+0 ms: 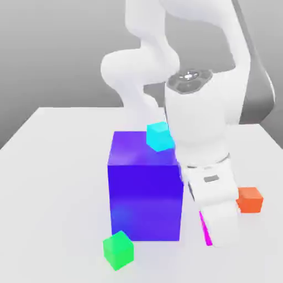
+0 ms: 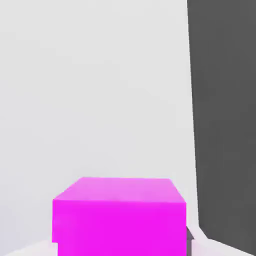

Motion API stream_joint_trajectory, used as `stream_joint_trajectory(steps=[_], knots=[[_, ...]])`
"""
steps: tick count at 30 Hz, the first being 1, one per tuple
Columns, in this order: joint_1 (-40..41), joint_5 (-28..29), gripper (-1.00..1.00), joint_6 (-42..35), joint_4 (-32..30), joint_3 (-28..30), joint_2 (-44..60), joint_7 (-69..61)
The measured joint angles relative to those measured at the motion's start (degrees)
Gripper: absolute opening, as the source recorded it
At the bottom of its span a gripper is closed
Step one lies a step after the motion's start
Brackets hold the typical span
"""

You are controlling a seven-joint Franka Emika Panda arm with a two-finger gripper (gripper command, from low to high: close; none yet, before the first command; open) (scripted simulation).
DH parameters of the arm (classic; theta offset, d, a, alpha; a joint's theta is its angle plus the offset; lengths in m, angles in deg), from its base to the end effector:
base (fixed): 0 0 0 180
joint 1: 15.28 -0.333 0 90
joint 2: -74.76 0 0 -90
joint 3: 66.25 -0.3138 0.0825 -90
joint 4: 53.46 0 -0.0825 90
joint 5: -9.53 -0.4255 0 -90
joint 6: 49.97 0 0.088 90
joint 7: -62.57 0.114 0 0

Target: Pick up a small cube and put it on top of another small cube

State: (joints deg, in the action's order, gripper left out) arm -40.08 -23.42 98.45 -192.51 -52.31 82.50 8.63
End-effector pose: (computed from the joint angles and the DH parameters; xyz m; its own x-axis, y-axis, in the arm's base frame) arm 0.5086 0.0862 0.2116 0.7931 0.5740 0.2036 0.6068 -0.7735 -0.1830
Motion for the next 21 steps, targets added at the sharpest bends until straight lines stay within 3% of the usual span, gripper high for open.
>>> stream_joint_trajectory(steps=[12, 21], knots=[[11.9, -2.1, -1.00, -0.3, 1.1, 10.9, 2.3, -4.7], [13.6, 4.0, -1.00, 1.6, -2.3, 11.8, 1.9, -20.2]])
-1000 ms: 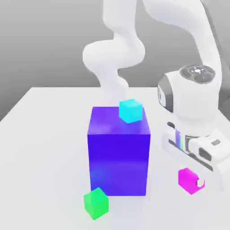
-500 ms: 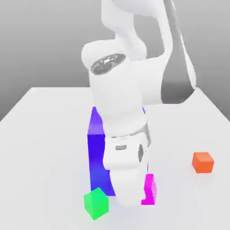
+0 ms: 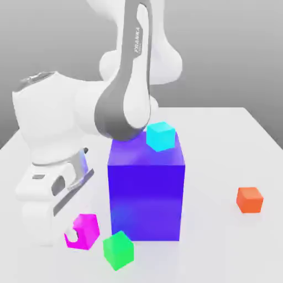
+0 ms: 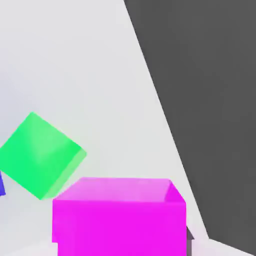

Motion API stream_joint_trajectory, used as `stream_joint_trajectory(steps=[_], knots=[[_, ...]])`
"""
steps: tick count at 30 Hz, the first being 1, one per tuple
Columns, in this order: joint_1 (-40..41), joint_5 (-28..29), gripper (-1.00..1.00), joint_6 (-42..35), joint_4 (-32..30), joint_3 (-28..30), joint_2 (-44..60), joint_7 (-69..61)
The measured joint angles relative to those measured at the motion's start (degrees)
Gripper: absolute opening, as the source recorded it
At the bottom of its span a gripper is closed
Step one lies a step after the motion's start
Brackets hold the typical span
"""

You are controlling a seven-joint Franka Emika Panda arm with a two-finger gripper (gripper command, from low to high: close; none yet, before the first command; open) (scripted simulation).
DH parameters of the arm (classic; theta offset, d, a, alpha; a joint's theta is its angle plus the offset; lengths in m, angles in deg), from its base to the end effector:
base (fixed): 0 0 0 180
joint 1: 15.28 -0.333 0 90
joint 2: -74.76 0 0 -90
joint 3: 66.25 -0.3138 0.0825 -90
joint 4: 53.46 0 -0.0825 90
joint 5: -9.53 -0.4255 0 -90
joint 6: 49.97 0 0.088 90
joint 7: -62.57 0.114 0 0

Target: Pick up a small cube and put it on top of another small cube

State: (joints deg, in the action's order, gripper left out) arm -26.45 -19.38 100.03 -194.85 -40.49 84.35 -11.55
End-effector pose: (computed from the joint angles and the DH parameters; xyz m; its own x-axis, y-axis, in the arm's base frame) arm 0.4783 -0.1421 0.1892 0.8136 0.5578 0.1640 0.5738 -0.8158 -0.0718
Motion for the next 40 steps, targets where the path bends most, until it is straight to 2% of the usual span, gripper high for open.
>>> stream_joint_trajectory(steps=[22, 25, 28, 38, 39, 40], knots=[[-0.3, 24.9, -1.00, 3.3, -9.5, 1.5, -9.1, -36.7], [1.0, 27.3, -1.00, 2.0, -9.3, -1.4, -9.0, -41.2], [-3.5, 27.4, -1.00, 2.9, -8.8, -4.9, -7.3, -43.6], [-1.2, 18.8, -1.00, 10.7, -8.2, -8.5, 2.1, -50.2], [-0.9, 17.8, 1.00, 11.4, -8.1, -9.0, 3.0, -51.0], [-0.9, 17.8, 1.00, 11.4, -8.1, -9.0, 3.0, -51.0]])
